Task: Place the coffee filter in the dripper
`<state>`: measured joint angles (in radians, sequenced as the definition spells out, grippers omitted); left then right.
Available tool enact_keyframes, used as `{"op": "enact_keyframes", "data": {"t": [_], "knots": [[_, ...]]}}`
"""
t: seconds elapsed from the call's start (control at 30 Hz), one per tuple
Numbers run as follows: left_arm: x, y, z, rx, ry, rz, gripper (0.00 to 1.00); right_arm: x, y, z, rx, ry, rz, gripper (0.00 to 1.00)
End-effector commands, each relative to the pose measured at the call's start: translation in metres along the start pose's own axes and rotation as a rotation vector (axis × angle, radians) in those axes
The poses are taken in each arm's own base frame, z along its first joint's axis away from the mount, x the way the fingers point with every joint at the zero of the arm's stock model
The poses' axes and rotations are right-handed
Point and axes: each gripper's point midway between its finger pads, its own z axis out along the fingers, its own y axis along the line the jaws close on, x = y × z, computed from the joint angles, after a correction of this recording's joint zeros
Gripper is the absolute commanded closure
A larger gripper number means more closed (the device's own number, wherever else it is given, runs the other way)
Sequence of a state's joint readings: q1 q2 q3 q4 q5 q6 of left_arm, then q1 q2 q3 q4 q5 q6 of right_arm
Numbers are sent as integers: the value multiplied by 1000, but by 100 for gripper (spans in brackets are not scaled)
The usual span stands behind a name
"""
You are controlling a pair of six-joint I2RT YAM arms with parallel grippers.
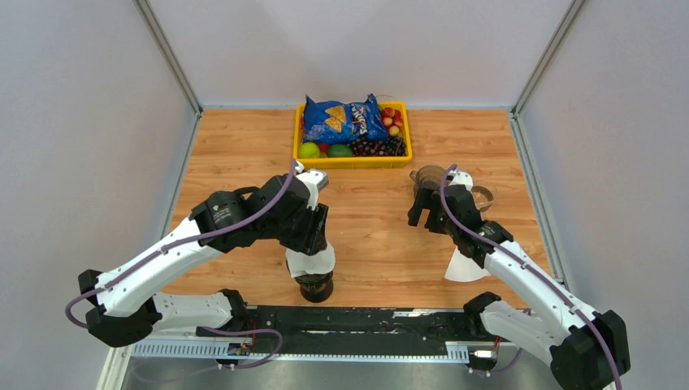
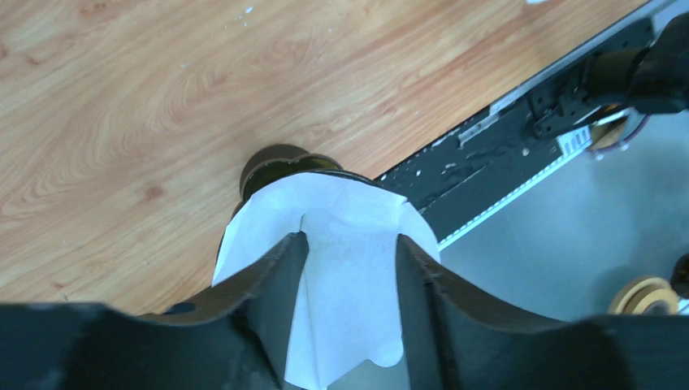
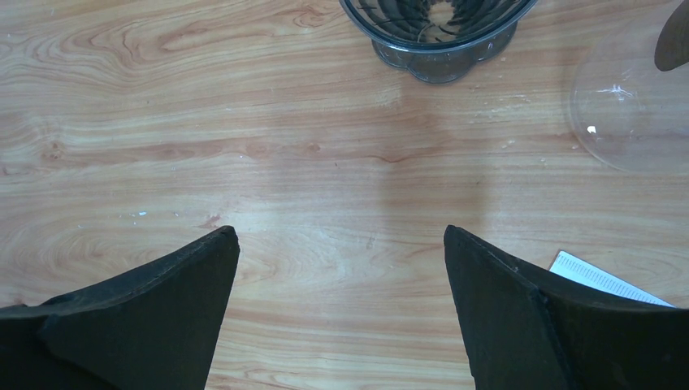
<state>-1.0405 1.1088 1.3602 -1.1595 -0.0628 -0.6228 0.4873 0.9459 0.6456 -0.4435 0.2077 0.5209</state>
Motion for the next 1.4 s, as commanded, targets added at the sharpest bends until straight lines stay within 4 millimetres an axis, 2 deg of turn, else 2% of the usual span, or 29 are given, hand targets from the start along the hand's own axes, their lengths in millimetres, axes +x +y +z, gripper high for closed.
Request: {"op": "enact_keyframes", "data": {"t": [0.0,0.1,0.27,0.4,0.57,0.67,0.7,0.9,0.97,1.0,1.03,1.17,1.37], "knots": [[-33,-9,-21,25,-138,12,40,-16,5,-4,-27,-65,5,0],[-50,-19,-34,70,-198,20,33,-16,5,-5,-29,-70,6,0],[-70,-20,-49,73,-299,2,3,-16,5,-6,-31,-72,7,0],[-91,-3,-49,-26,-414,-41,0,-17,5,-6,-33,-75,6,0],[-127,33,-50,-213,-574,-105,0,-17,5,-7,-34,-76,6,0],[-138,54,-33,-287,-576,-143,0,-18,3,-6,-26,-81,7,0],[-141,67,-32,-335,-587,-167,0,-18,3,-6,-23,-82,7,0],[-141,119,-6,-465,-604,-273,0,-25,-2,-6,13,-112,17,0],[-128,141,10,-506,-584,-308,0,-29,-6,-6,37,-126,28,0],[-130,148,9,-508,-607,-332,0,-32,-7,-6,50,-136,42,0],[-121,156,16,-519,-591,-341,0,-36,-7,-6,61,-145,59,0],[-107,178,29,-518,-589,-406,0,-48,-2,-5,80,-174,194,0],[-87,207,36,-600,-598,-463,0,-64,14,5,79,-167,302,0]]}}
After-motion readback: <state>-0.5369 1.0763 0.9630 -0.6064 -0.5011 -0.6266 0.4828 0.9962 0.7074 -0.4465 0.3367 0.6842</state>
